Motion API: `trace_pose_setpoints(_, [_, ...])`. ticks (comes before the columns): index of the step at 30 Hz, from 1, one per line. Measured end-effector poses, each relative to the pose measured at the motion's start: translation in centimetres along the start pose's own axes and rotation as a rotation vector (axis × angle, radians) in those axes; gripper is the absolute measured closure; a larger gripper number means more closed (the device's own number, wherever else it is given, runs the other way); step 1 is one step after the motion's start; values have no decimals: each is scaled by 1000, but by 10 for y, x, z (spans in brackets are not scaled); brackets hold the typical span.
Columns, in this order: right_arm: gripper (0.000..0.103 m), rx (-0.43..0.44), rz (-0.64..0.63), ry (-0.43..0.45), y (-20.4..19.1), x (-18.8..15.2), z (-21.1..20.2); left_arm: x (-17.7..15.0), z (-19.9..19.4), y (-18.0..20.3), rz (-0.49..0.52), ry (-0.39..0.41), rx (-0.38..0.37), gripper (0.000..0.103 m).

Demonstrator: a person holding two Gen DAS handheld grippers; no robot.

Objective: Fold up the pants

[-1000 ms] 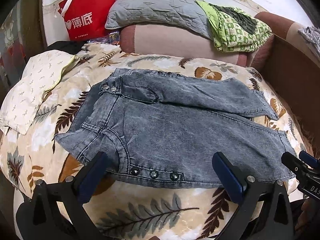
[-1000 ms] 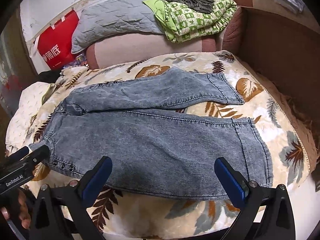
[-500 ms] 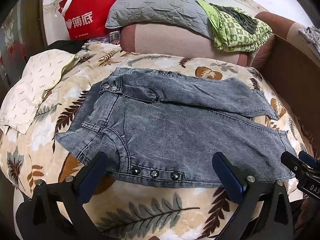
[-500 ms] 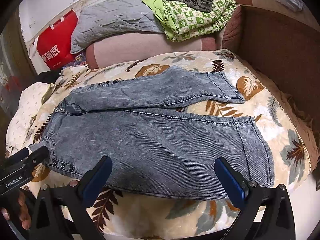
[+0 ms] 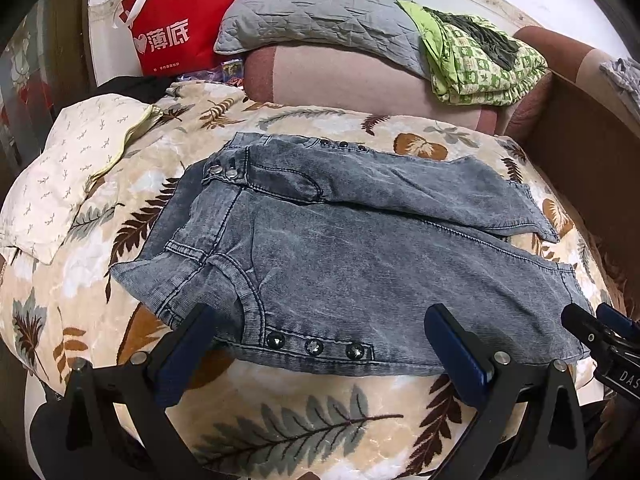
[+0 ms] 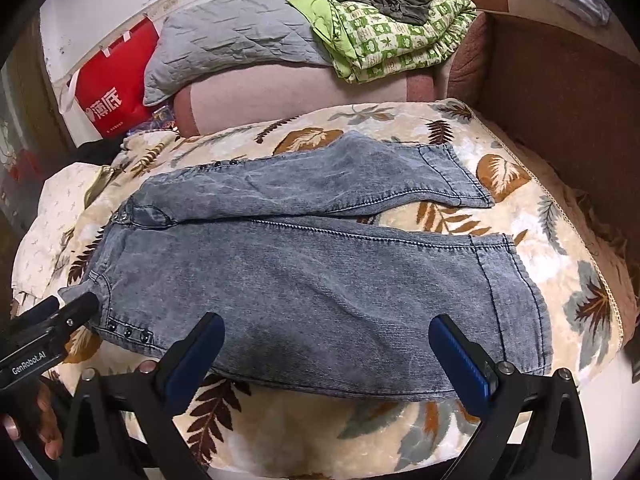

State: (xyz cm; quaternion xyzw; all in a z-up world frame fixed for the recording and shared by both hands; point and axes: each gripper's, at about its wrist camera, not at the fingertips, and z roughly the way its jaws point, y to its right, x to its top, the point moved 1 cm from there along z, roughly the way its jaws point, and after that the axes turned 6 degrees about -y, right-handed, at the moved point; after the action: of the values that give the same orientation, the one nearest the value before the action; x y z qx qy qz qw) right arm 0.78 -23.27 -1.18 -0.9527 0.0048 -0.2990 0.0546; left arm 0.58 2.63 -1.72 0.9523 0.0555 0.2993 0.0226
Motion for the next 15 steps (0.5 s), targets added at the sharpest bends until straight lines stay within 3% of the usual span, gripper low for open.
trace_pose_setpoints(15, [0, 4, 6, -1, 1, 0, 1, 1, 0, 1, 7, -1, -1, 0])
